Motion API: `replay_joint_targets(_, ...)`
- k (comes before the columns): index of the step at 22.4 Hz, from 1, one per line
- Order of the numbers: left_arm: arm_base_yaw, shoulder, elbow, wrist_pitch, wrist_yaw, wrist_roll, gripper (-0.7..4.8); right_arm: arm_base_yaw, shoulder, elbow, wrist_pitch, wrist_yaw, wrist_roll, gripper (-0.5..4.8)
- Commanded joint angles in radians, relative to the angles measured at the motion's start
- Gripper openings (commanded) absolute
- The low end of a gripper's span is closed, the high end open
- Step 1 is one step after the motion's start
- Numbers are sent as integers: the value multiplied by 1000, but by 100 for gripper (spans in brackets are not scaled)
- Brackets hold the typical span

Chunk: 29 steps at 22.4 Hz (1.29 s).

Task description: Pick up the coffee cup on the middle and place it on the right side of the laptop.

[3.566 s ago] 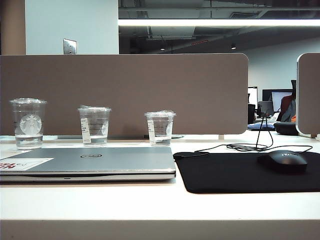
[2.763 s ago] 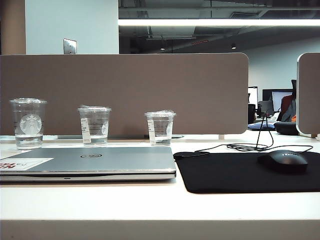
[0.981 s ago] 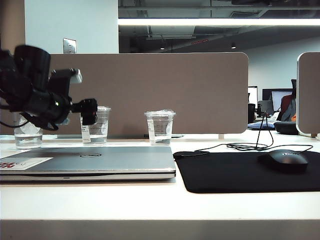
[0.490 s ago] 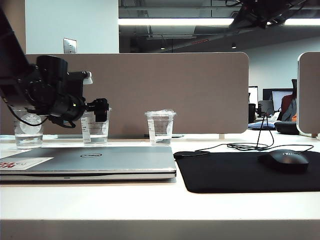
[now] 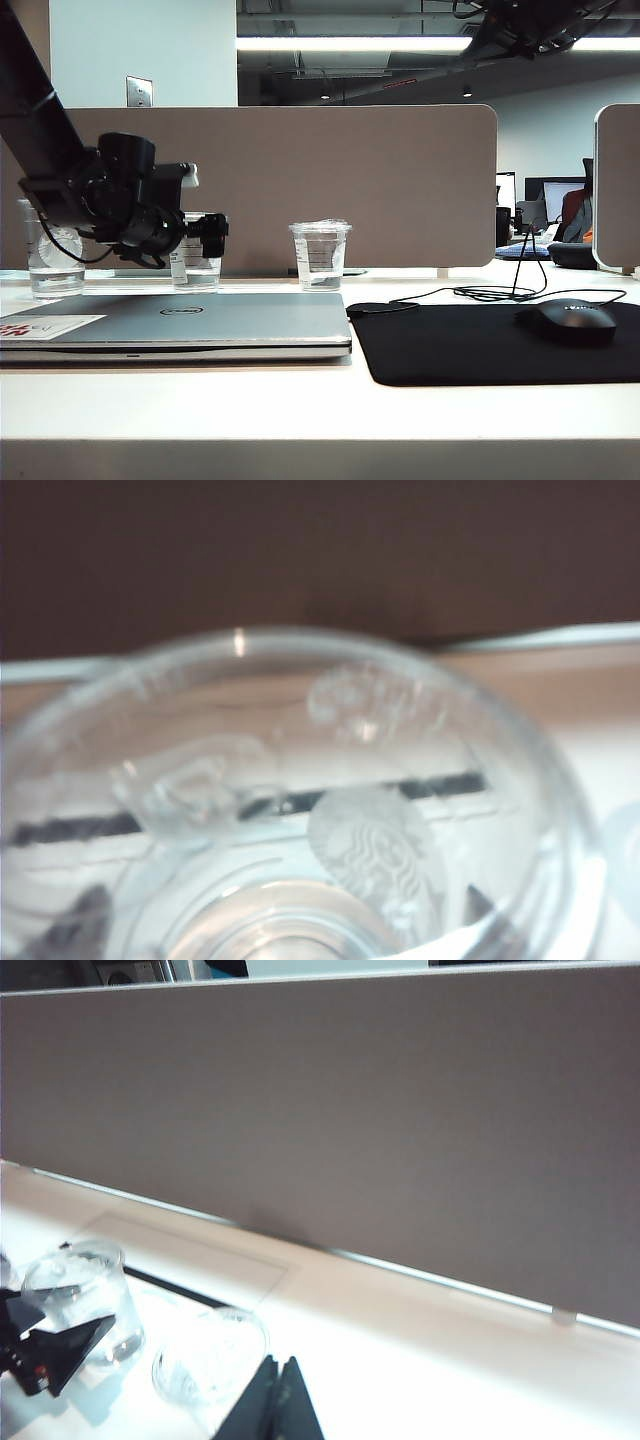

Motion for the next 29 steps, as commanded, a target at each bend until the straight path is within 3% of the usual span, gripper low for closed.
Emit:
replay_joint_targets(1, -1, 6, 21, 17, 0, -3, 479, 0, -8, 5, -26, -2, -4, -5)
replay_joint_targets(11, -1, 23, 26, 34, 33, 9, 479, 0, -8, 5, -45, -1, -5, -5)
replay_joint_targets(14, -1, 23, 26, 44, 56, 8, 377, 0, -8, 5, -45, -1, -5, -5)
replay_joint_targets(24, -1, 20, 26, 51, 60, 8, 376, 0, -8, 5, -48, -2, -4, -5)
replay_joint_targets(29, -1, -14, 26, 42, 110, 12, 376, 0, -14, 5, -47, -5, -4, -5)
